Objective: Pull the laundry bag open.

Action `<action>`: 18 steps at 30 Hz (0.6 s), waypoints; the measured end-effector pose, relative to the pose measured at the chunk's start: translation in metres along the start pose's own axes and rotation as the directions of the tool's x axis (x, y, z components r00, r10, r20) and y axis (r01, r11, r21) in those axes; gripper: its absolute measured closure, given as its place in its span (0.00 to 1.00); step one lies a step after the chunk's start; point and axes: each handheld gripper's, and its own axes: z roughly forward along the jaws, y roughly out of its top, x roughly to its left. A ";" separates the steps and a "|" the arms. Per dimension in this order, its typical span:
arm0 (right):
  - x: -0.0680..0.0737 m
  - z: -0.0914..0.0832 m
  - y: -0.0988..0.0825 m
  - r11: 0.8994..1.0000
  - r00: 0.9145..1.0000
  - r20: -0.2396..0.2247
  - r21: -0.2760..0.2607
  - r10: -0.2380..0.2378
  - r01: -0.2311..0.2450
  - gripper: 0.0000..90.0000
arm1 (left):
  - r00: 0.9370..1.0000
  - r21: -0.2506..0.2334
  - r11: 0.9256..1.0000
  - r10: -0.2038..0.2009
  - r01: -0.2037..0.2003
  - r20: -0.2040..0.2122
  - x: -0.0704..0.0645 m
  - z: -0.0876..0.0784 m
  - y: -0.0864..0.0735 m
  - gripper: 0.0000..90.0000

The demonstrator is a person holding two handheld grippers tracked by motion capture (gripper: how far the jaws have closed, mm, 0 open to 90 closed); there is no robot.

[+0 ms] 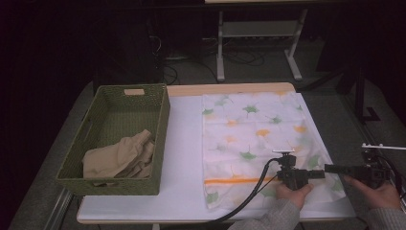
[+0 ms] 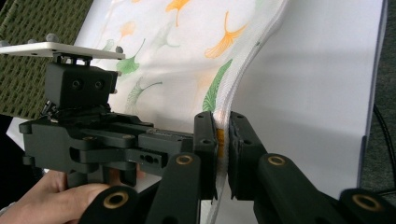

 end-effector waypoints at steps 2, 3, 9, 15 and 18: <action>0.000 0.000 0.000 1.000 1.000 0.001 0.000 0.000 0.000 0.92 | 1.000 -0.003 1.000 0.010 -0.011 -0.020 -0.001 -0.001 0.001 0.96; 0.000 0.000 0.000 1.000 1.000 -0.004 -0.001 0.000 0.000 0.92 | 1.000 -0.003 1.000 0.014 -0.014 -0.025 -0.001 -0.001 0.001 0.99; 0.002 0.001 0.000 1.000 1.000 0.006 0.013 -0.015 0.015 0.92 | 0.994 0.001 0.998 0.070 -0.070 -0.078 -0.006 -0.004 0.003 1.00; 0.004 0.002 -0.001 0.999 0.999 0.028 0.030 -0.035 0.035 0.93 | 0.987 -0.024 0.994 0.105 -0.108 -0.119 -0.012 -0.010 0.007 1.00; 0.004 0.003 -0.003 0.999 1.000 0.013 0.036 -0.028 0.027 0.93 | 0.988 -0.032 0.994 0.098 -0.103 -0.122 -0.013 -0.013 0.009 1.00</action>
